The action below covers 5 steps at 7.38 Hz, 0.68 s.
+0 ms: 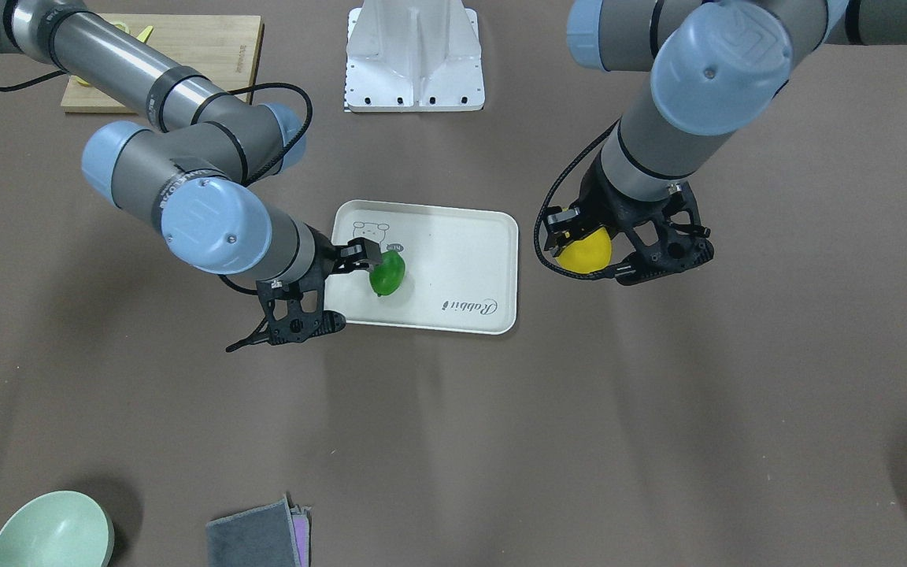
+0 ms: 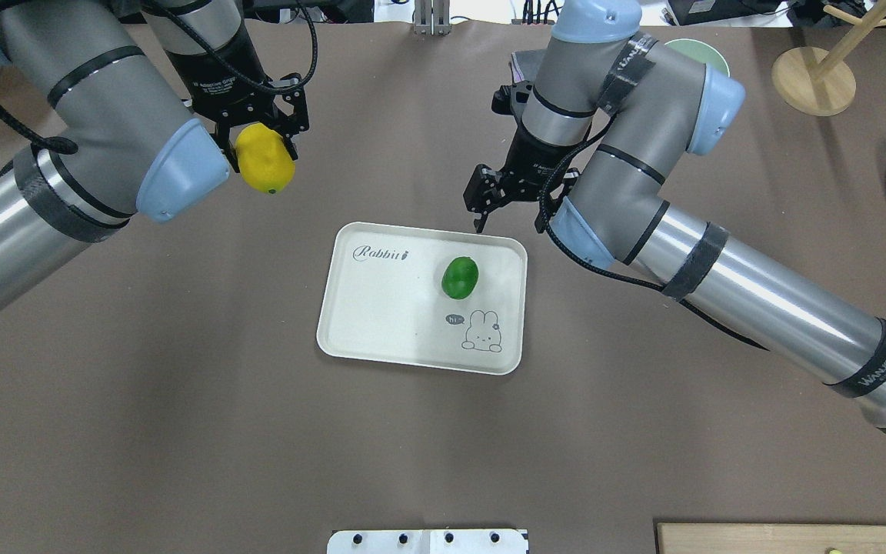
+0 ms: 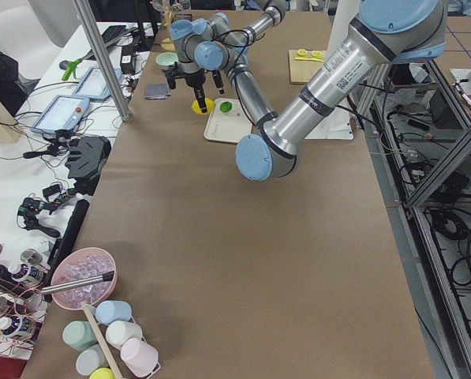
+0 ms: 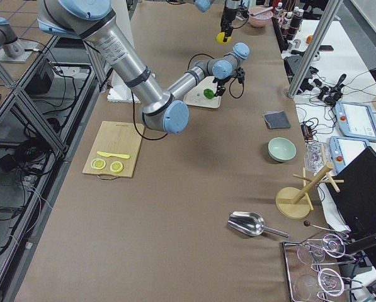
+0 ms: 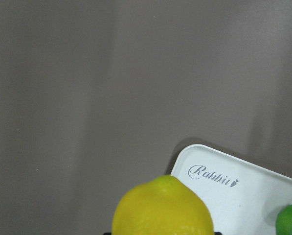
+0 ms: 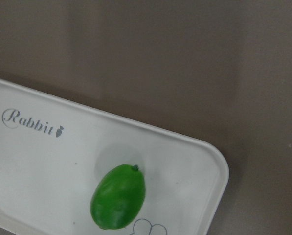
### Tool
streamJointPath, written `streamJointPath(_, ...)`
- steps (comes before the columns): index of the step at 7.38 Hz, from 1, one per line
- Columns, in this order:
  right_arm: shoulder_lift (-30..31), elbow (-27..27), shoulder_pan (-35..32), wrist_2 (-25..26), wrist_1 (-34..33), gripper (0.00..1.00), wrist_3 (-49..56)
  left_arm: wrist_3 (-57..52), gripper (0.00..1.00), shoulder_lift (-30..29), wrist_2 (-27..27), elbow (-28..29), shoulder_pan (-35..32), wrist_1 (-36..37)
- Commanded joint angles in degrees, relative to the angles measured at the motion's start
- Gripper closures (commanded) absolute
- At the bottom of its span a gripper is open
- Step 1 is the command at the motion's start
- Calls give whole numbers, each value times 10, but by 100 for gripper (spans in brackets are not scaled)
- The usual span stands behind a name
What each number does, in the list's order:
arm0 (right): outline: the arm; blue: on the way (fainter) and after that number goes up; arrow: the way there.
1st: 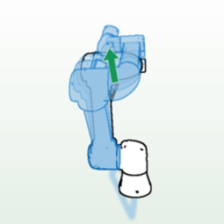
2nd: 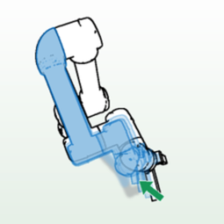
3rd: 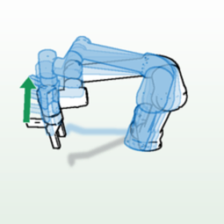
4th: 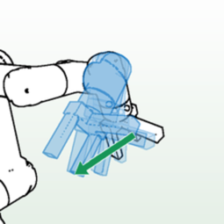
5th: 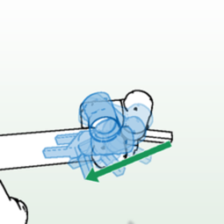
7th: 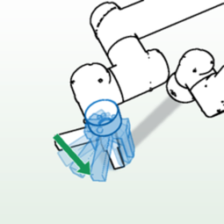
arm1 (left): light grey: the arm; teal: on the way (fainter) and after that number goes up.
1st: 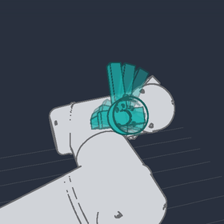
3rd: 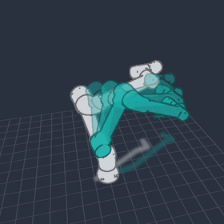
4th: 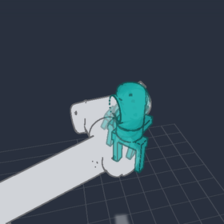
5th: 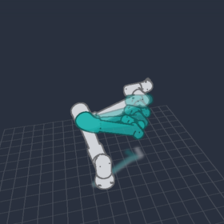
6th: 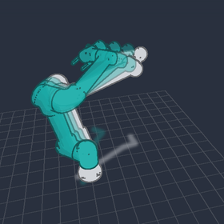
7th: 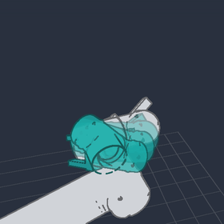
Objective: Place all lemons on tray
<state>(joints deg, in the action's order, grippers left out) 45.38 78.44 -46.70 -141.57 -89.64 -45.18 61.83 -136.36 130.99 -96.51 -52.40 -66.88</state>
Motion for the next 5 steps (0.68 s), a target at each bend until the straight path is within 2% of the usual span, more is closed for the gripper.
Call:
streamJointPath(1,53,1,-58,-48,3,0,45,69,100,-17,-25,-3,32,-8)
streamJointPath(3,113,-6,-94,-49,58,0,116,171,100,-17,-89,2,103,-62)
streamJointPath(5,129,-19,-117,-51,82,0,126,215,100,-10,-144,11,162,-102)
